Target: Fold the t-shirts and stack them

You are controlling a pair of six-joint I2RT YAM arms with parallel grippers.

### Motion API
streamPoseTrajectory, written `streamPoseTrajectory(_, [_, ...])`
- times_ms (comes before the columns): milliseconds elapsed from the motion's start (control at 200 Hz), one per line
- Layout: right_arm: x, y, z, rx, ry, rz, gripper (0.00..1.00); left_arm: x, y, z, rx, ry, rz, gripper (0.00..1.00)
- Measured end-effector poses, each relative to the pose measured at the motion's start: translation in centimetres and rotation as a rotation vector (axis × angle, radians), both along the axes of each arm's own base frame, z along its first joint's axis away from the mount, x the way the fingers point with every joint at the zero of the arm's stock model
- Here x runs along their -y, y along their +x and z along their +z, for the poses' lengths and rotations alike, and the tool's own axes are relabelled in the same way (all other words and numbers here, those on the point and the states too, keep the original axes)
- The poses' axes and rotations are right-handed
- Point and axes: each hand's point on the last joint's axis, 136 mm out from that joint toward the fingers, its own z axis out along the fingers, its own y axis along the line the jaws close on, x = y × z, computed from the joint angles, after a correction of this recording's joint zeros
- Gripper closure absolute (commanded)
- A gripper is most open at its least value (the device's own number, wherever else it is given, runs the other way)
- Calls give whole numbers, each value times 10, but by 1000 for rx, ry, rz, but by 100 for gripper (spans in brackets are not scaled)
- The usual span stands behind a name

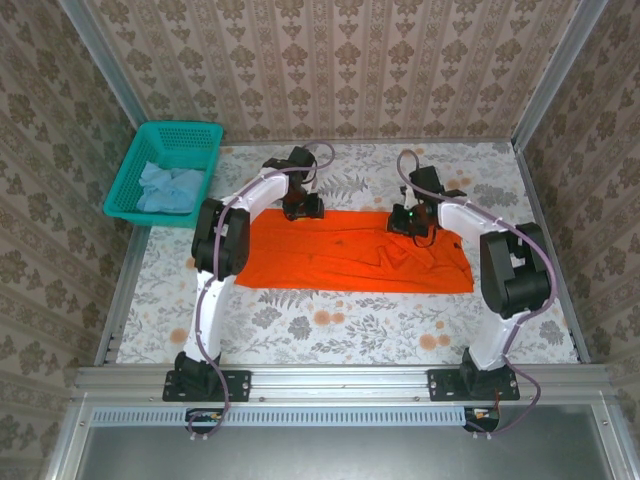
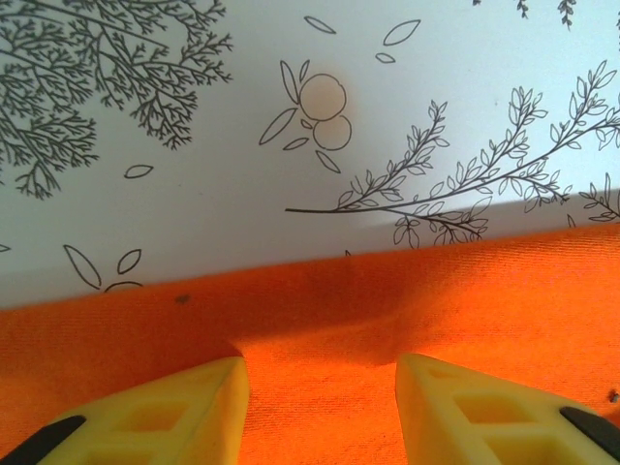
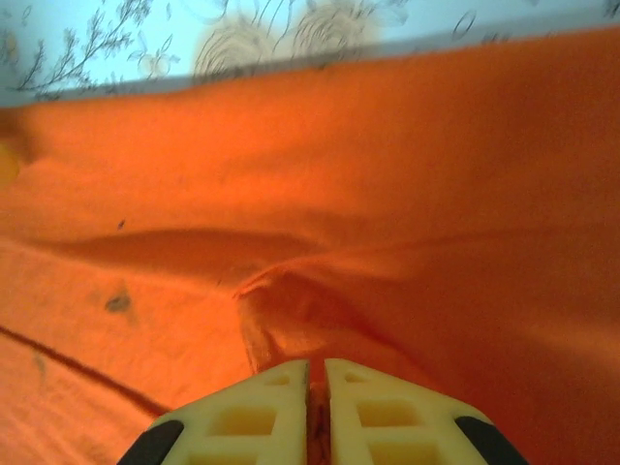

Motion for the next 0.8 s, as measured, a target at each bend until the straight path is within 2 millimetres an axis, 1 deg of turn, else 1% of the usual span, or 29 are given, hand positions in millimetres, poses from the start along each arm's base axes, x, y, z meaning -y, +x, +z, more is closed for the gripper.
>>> streamPoseTrajectory(20, [-2,-3,0,-3,0,-2,85,0,0,0,0,1,0,55])
streamPoseTrajectory(115, [-12,-16,-4,-26,-13,-18,69,-1,0,0,4,6,-5,55])
streamPoseTrajectory(165, [-17,-25,-9,-53,-18,-37,57,-1,1,-1,5,11,-8,55])
streamPoseTrajectory(180, [-19,-27,-10,-56,-24,-36,54,-2,1,-1,6,11,-9,55])
streamPoseTrajectory(255, [-29,-41,-16,-88,-23,-48,52,-2,1,-1,8,14,-14,55])
streamPoseTrajectory(325, [-36,-58,-21,-121,-10,-66,48,-2,2,-1,8,17,-14,55])
streamPoseTrajectory(360, [-36,-65,-21,-134,-2,-78,47,-2,2,-1,8,17,-14,55])
streamPoseTrajectory(425, [-31,-73,-16,-137,11,-110,45,-2,3,0,9,21,-16,55])
streamPoseTrajectory(470, [-25,-74,-8,-122,25,-135,44,-2,3,0,10,23,-18,55])
streamPoseTrajectory(535, [-13,-67,10,-76,53,-183,43,-3,3,0,14,28,-18,54])
streamPoseTrajectory(600, [8,-56,29,-23,79,-248,43,-4,4,1,16,31,-17,53])
streamPoseTrajectory(645, [29,-49,37,3,88,-307,43,-5,5,1,18,33,-17,52])
streamPoseTrajectory(720, [61,-41,39,15,90,-396,43,-7,6,1,24,36,-13,50])
streamPoseTrajectory(795, [87,-44,28,-6,83,-472,43,-7,3,4,34,38,-8,45])
